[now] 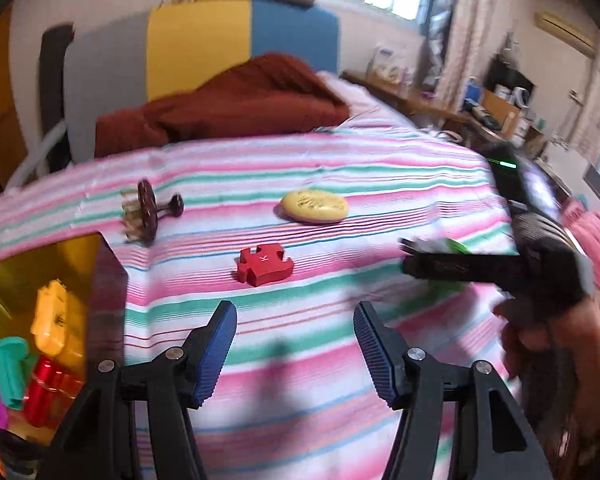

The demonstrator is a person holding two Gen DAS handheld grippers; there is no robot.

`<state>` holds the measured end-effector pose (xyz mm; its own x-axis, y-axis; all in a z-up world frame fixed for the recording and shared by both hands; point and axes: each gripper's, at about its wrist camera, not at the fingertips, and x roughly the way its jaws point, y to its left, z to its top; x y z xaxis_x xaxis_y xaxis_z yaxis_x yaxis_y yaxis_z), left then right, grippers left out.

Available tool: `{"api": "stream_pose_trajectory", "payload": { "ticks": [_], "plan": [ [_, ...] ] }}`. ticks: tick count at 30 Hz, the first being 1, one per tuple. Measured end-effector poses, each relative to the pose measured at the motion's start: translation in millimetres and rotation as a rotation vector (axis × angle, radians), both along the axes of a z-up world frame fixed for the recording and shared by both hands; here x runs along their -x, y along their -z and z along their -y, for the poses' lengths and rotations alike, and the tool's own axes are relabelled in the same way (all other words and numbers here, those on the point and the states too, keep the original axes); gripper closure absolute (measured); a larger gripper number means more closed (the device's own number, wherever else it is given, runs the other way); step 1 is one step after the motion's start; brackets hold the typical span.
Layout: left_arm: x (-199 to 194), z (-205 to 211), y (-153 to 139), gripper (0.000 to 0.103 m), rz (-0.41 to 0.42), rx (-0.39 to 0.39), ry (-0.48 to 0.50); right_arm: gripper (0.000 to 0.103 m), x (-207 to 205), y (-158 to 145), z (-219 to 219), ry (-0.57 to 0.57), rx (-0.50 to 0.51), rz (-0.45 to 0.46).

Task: Organize rigid objects
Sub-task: 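Grasp the red K puzzle piece with the left tool while the right tool holds the plug device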

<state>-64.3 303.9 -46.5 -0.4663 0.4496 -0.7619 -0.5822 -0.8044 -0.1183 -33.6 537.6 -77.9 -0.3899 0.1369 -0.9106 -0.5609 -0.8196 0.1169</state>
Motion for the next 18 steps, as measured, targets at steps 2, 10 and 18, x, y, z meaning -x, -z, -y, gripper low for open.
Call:
{"api": "stream_pose_trajectory", "payload": {
  "ticks": [2, 10, 18],
  "plan": [
    [11, -8, 7, 0.041, 0.015, 0.015, -0.025, 0.018, -2, 3, -1, 0.012, 0.027, 0.004],
    [59, -29, 39, 0.037, 0.071, 0.080, -0.152, 0.018, 1, 4, 7, -0.016, -0.006, 0.032],
    [71, -46, 52, 0.033, -0.003, 0.088, -0.146, 0.018, 3, 5, 5, -0.011, 0.017, 0.030]
  ]
}}
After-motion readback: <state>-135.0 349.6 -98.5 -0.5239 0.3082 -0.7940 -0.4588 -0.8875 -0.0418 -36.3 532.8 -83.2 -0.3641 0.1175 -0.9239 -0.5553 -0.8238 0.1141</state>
